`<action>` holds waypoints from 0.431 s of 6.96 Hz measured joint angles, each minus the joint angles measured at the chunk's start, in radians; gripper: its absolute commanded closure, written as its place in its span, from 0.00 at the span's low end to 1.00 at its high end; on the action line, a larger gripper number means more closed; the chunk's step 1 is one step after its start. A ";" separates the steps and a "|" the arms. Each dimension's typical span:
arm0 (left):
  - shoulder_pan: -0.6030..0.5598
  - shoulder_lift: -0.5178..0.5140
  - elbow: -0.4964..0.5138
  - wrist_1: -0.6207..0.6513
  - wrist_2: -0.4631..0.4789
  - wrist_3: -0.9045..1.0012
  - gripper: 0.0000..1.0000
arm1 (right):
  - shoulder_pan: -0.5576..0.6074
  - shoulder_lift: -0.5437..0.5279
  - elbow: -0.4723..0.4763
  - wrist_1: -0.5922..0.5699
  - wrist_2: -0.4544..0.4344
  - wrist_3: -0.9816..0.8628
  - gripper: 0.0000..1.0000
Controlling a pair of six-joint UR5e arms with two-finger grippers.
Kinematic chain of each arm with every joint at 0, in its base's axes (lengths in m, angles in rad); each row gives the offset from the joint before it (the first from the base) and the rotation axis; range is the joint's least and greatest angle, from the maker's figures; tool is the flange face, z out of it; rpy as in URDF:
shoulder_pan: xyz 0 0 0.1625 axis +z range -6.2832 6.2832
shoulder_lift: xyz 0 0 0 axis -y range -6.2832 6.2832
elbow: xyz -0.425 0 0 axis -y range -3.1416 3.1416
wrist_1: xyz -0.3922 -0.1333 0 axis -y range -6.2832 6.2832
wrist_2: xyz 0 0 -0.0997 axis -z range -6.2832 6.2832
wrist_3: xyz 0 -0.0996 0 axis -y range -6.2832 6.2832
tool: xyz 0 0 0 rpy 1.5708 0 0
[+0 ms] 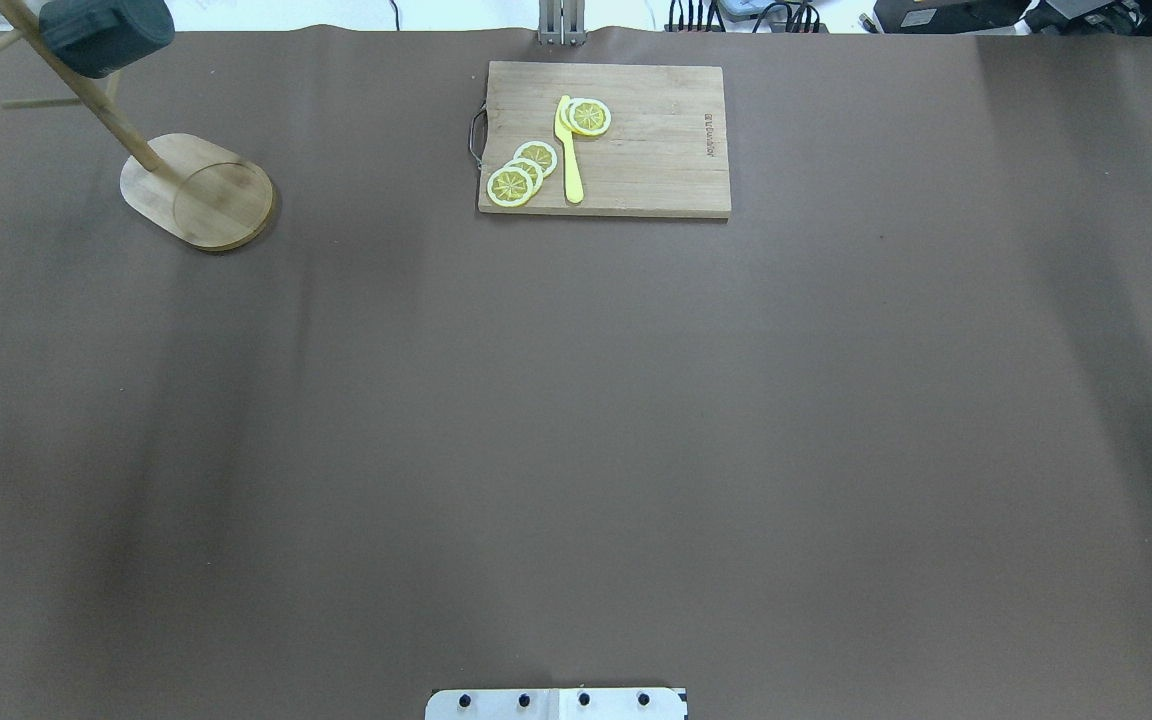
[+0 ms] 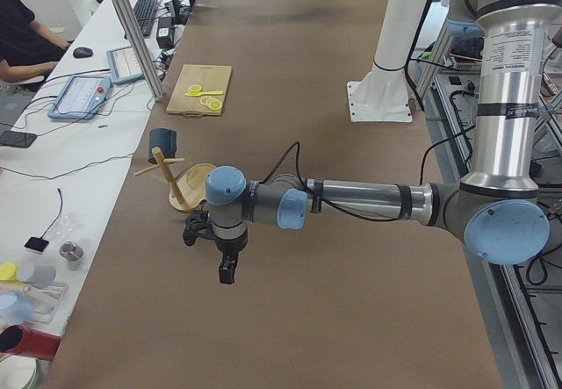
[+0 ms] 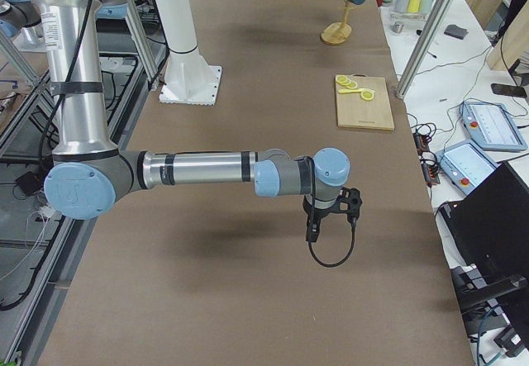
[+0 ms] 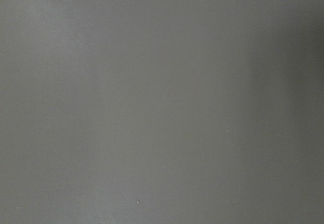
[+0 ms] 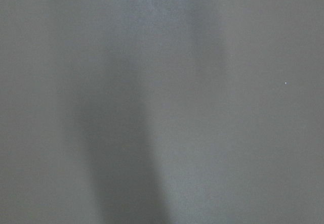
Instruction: Hang cup on storage rack
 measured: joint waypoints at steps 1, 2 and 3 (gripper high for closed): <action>0.000 -0.002 0.003 0.001 -0.047 -0.001 0.02 | 0.001 -0.006 0.015 -0.018 0.002 0.000 0.00; 0.000 -0.001 0.006 0.001 -0.109 -0.002 0.02 | 0.001 -0.009 0.021 -0.024 0.006 0.000 0.00; 0.000 0.002 0.006 0.001 -0.143 -0.002 0.02 | 0.002 -0.009 0.024 -0.026 0.014 0.000 0.00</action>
